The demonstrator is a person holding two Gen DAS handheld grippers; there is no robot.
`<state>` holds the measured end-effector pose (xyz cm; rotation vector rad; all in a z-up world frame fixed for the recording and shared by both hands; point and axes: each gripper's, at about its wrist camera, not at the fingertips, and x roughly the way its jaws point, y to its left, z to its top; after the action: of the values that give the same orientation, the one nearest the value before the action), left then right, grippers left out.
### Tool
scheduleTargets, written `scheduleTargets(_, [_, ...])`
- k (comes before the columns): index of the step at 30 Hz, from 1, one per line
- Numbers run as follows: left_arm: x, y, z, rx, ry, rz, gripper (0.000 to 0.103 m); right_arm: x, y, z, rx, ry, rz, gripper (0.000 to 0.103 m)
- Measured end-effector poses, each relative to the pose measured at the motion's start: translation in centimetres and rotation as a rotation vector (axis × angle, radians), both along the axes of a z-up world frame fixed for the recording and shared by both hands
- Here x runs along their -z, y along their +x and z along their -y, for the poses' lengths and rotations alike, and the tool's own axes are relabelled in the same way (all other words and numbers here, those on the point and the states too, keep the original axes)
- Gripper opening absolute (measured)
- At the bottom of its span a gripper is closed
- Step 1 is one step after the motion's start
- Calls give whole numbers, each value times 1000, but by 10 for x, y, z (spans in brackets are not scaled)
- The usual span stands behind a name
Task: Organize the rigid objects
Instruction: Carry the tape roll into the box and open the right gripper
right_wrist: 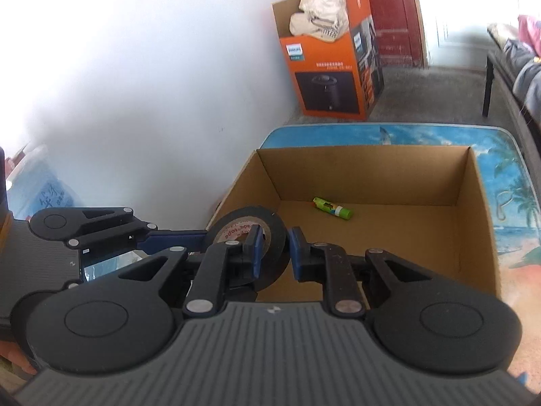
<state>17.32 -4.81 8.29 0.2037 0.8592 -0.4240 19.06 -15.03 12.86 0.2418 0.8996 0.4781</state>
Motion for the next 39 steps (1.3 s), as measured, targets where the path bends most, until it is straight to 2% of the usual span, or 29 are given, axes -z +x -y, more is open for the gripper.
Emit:
scheduleTargets(7, [43,89,-7,-36,18,-260,59,51,87,-1,10,25,-264,16])
scheduleTargets(15, [76,141,3,-80,96,-406,59,105,132,-5,8,37,-431,16])
scheduleTargets(28, [103,162,19,-125,225,-417,58,143,165,-18,-3,26,-498,16])
scheduleTargets(30, [102,161,21,-123,242,-399,57,147,167,-19,-4,38,-501,17])
scheduleTargets(35, [99,162,21,-129,240,-395,58,145,167,-18,10,49,-478,18])
scheduleTargets(39, [87,156,18,-136,214,-371,58,130,161,-7,29,101,-434,18])
